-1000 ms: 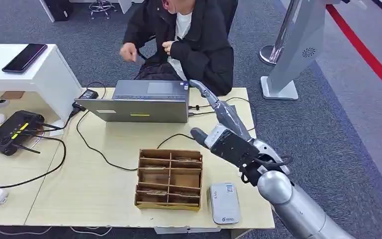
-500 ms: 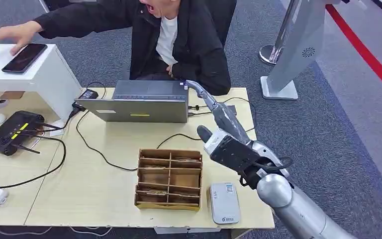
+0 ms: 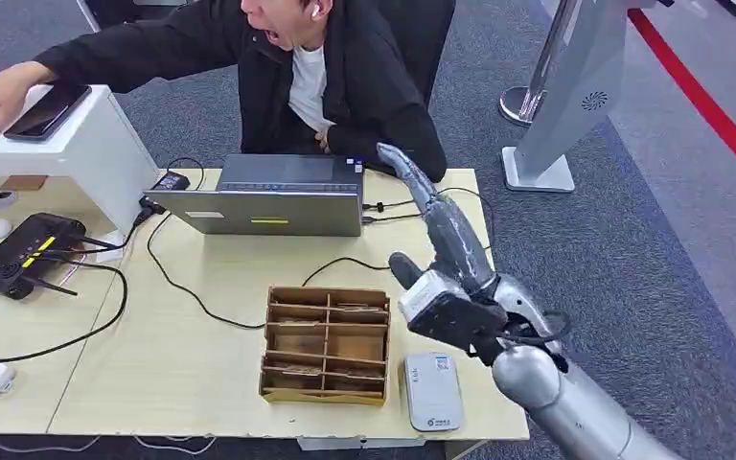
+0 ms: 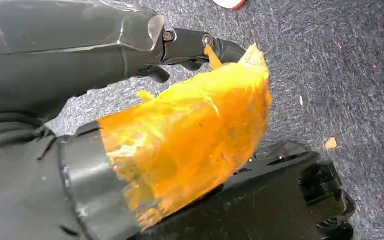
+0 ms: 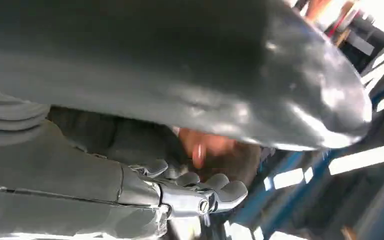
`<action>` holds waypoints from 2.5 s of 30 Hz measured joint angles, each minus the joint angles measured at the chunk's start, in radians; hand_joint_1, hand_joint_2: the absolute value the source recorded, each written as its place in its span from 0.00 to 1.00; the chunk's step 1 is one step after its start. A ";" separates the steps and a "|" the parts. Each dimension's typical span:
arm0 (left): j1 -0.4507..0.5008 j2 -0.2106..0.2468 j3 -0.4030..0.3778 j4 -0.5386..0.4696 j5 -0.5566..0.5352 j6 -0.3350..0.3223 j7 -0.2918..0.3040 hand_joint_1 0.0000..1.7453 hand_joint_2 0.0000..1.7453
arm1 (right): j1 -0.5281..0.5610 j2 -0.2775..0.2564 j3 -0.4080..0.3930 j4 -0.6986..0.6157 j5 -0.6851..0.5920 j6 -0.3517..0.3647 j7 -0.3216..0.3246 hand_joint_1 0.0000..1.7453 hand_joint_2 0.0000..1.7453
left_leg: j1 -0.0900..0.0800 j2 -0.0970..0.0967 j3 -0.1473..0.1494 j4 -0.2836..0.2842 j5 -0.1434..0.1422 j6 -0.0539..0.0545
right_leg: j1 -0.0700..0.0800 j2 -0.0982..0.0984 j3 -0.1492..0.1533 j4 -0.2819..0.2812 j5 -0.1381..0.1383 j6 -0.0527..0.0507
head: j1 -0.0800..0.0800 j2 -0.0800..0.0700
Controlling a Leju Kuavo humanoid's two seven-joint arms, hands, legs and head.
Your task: Pass the card to the sensor for recognition and then transmit it.
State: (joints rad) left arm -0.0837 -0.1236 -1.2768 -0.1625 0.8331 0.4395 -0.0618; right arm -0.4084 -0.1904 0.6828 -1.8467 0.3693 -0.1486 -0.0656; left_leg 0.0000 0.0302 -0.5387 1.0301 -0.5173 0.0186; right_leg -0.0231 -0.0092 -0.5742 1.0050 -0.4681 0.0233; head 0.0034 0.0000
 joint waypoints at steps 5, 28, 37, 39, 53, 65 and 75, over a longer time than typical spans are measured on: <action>0.002 0.000 0.000 0.000 -0.010 -0.009 0.010 0.00 0.00 | 0.080 0.000 -0.008 -0.029 0.186 -0.077 -0.027 0.00 0.00 | 0.000 0.000 0.000 0.000 0.000 0.000 | 0.000 0.000 0.000 0.000 0.000 0.000 | 0.000 0.000; 0.004 0.000 0.000 0.000 -0.026 -0.031 0.028 0.00 0.00 | 0.259 0.000 -0.045 -0.030 0.435 -0.107 -0.091 0.00 1.00 | 0.000 0.000 0.000 0.000 0.000 0.000 | 0.000 0.000 0.000 0.000 0.000 0.000 | 0.000 0.000; 0.004 0.000 0.000 0.000 -0.026 -0.032 0.029 0.00 0.00 | 0.261 0.000 -0.030 -0.002 0.467 -0.107 -0.080 0.00 1.00 | 0.000 0.000 0.000 0.000 0.000 0.000 | 0.000 0.000 0.000 0.000 0.000 0.000 | 0.000 0.000; 0.004 0.000 -0.001 0.000 -0.027 -0.033 0.029 0.00 0.00 | 0.261 0.000 -0.025 0.003 0.488 -0.107 -0.071 0.00 1.00 | 0.000 0.000 0.000 0.000 0.000 0.000 | 0.000 0.000 0.000 0.000 0.000 0.000 | 0.000 0.000; -0.007 0.003 -0.020 0.000 -0.046 -0.052 0.040 0.00 0.00 | 0.211 0.000 0.056 0.079 0.716 -0.107 0.013 0.00 1.00 | 0.000 0.000 0.000 0.000 0.000 0.000 | 0.000 0.000 0.000 0.000 0.000 0.000 | 0.000 0.000; -0.008 0.005 -0.027 0.000 -0.049 -0.053 0.042 0.00 0.00 | 0.178 0.000 0.092 0.124 0.741 -0.094 0.030 0.00 1.00 | 0.000 0.000 0.000 0.000 0.000 0.000 | 0.000 0.000 0.000 0.000 0.000 0.000 | 0.000 0.000; -0.014 0.005 -0.044 0.000 -0.052 -0.057 0.052 0.00 0.00 | 0.127 0.000 0.134 0.190 0.727 -0.039 0.076 0.00 1.00 | 0.000 0.000 0.000 0.000 0.000 0.000 | 0.000 0.000 0.000 0.000 0.000 0.000 | 0.000 0.000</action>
State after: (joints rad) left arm -0.0973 -0.1183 -1.3211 -0.1625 0.7809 0.3826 -0.0099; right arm -0.2818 -0.1900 0.8164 -1.6563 1.0960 -0.1873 0.0103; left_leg 0.0001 0.0302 -0.5390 1.0300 -0.5172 0.0186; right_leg -0.0231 -0.0093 -0.5741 1.0049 -0.4680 0.0233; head 0.0034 0.0000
